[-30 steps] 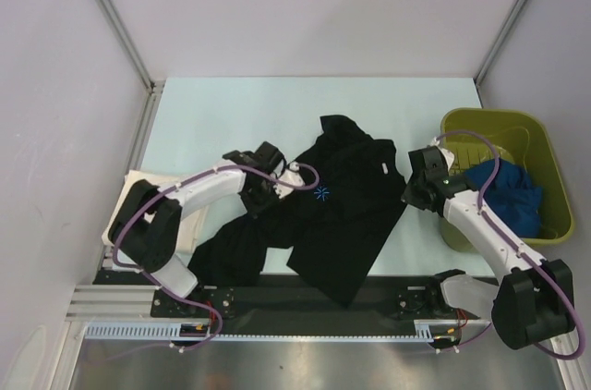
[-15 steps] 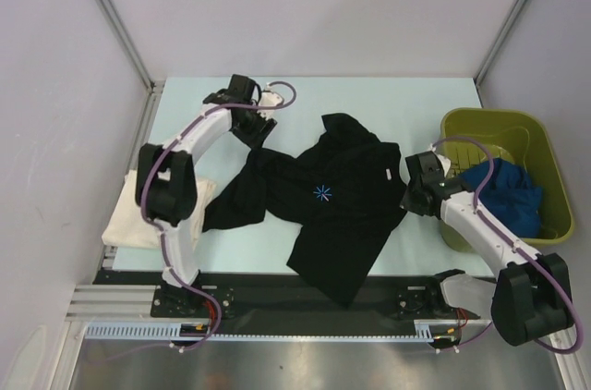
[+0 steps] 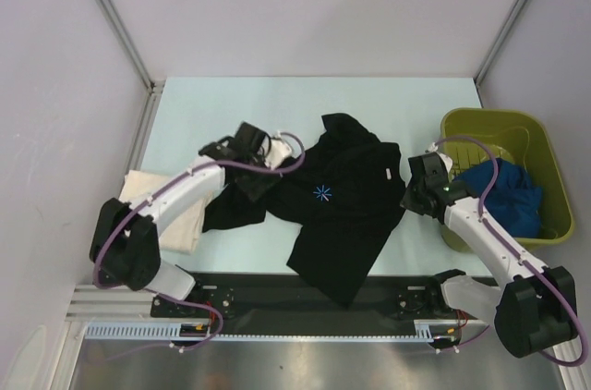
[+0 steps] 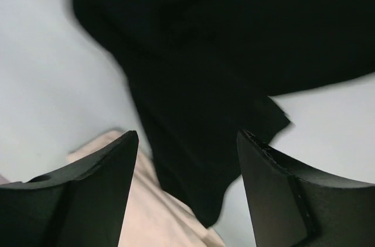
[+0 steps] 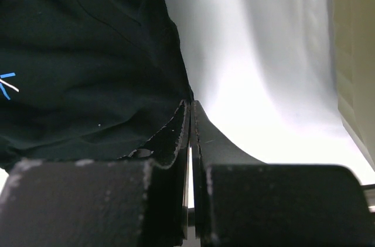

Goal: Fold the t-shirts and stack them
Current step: Flatten the tshirt out

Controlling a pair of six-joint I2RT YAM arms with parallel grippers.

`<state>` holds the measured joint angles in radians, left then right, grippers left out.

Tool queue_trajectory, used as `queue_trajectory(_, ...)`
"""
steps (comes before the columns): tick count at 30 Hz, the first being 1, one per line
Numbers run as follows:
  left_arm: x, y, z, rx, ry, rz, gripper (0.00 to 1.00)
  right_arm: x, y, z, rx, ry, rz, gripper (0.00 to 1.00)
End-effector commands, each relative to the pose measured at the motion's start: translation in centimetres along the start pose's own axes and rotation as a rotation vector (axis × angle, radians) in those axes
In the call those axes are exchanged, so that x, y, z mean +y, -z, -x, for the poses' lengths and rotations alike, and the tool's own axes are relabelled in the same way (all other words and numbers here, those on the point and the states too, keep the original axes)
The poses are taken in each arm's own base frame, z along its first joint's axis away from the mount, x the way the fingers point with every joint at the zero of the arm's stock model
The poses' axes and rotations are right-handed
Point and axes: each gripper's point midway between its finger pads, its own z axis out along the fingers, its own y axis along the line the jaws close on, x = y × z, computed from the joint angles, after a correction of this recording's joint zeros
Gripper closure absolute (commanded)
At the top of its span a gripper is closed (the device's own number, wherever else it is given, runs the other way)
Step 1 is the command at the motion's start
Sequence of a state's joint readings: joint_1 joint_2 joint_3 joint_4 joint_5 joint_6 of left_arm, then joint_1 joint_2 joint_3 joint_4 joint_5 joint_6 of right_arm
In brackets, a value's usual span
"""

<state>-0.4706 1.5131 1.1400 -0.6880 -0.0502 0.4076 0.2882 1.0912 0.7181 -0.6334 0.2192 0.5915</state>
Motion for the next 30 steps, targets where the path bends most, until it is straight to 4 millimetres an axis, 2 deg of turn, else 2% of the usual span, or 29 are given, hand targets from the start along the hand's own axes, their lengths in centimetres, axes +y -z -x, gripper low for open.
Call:
queue_trajectory(1, -2.9, -0.2, -2.2, 0.038, -0.145, 0.023, 0.26, 0.3, 0.4, 0.3, -0.016, 0.003, 0.021, 1.0)
queue_trajectory(2, -3.5, -0.5, -3.2, 0.059, -0.165, 0.02, 0.26, 0.3, 0.4, 0.2, -0.016, 0.003, 0.018, 1.0)
queue_trajectory(4, -4.8, -0.8, -3.6, 0.07, -0.199, 0.003, 0.27, 0.2, 0.4, 0.1, -0.012, 0.002, 0.018, 1.0)
queue_trajectory(8, -6.4, -2.7, -5.7, 0.142, -0.258, -0.012, 0.28, 0.5, 0.2, -0.1, -0.008, -0.01, 0.032, 1.0)
queue_trajectory(11, -7.2, -3.9, -5.9, 0.14, -0.28, -0.018, 0.27, 0.5, 0.1, -0.2, -0.003, -0.01, 0.032, 1.0)
queue_trajectory(18, -7.9, -5.5, -3.3, 0.069, -0.309, -0.018, 0.27, 0.5, 0.2, -0.2, -0.002, -0.004, 0.031, 1.0)
queue_trajectory(19, -7.9, -5.8, -3.2, 0.069, -0.31, -0.019, 0.31, 0.4, 0.2, -0.1, -0.004, -0.004, 0.031, 1.0)
queue_trajectory(20, -7.9, -5.9, -2.9, 0.06, -0.312, -0.016, 0.55, 0.4, 0.2, -0.2, -0.001, -0.006, 0.03, 1.0)
queue_trajectory(21, -7.8, -6.0, -2.8, 0.058, -0.313, -0.015, 0.71, 0.3, 0.3, -0.2, -0.004, -0.01, 0.03, 1.0)
queue_trajectory(22, -7.6, -5.6, -2.3, 0.045, -0.312, -0.006, 0.99, 0.1, 0.4, -0.2, -0.003, -0.008, 0.025, 1.0)
queue_trajectory(25, -7.5, -3.6, -1.3, 0.011, -0.288, -0.041, 0.99, -0.4, 1.2, 0.7, -0.027, -0.013, 0.014, 1.0)
queue_trajectory(26, -6.9, -1.2, 0.8, -0.071, -0.257, -0.041, 1.0, -0.9, 1.6, 0.6, -0.018, -0.013, 0.0, 1.0)
queue_trajectory(27, -6.5, 0.2, 0.4, -0.062, -0.23, -0.061, 1.0, -0.9, 2.3, 1.4, -0.033, -0.022, 0.003, 1.0)
queue_trajectory(28, -6.1, 1.7, 1.2, -0.091, -0.211, -0.071, 1.0, -1.2, 3.2, 2.1, -0.055, -0.044, 0.014, 1.0)
queue_trajectory(29, -5.4, 5.1, 2.5, -0.153, -0.183, -0.082, 1.0, -1.6, 3.9, 2.0, -0.047, -0.042, 0.007, 1.0)
queue_trajectory(30, -4.5, 6.7, 2.9, -0.184, -0.143, -0.091, 1.0, -1.6, 4.8, 2.6, -0.066, -0.048, 0.017, 1.0)
